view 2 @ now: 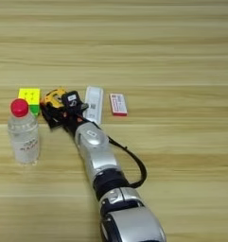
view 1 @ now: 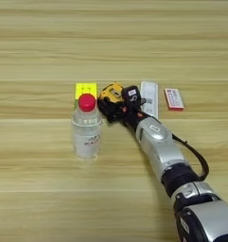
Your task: Move the objects on the table
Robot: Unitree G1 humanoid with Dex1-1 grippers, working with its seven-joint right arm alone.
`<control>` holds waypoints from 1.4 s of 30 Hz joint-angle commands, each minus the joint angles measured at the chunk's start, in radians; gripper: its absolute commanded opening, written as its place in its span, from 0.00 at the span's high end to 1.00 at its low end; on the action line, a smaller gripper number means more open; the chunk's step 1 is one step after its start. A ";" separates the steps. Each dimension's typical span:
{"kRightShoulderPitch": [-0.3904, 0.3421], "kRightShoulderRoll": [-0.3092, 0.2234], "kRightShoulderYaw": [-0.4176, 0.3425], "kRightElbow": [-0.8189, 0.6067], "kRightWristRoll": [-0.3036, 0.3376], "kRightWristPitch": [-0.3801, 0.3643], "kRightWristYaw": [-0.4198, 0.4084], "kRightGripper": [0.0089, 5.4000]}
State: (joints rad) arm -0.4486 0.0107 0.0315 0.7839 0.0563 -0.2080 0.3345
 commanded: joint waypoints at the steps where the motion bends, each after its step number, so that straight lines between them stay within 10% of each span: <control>1: -0.096 0.000 -0.008 -0.037 -0.002 -0.042 -0.014 0.06; 24: -0.030 -0.044 -0.026 -0.199 -0.066 -0.041 -0.148 0.00; 42: 0.245 -0.063 -0.094 -0.630 -0.047 0.127 -0.248 0.00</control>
State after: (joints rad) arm -0.1787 -0.0469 -0.0576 0.2323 -0.0021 -0.0874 0.0960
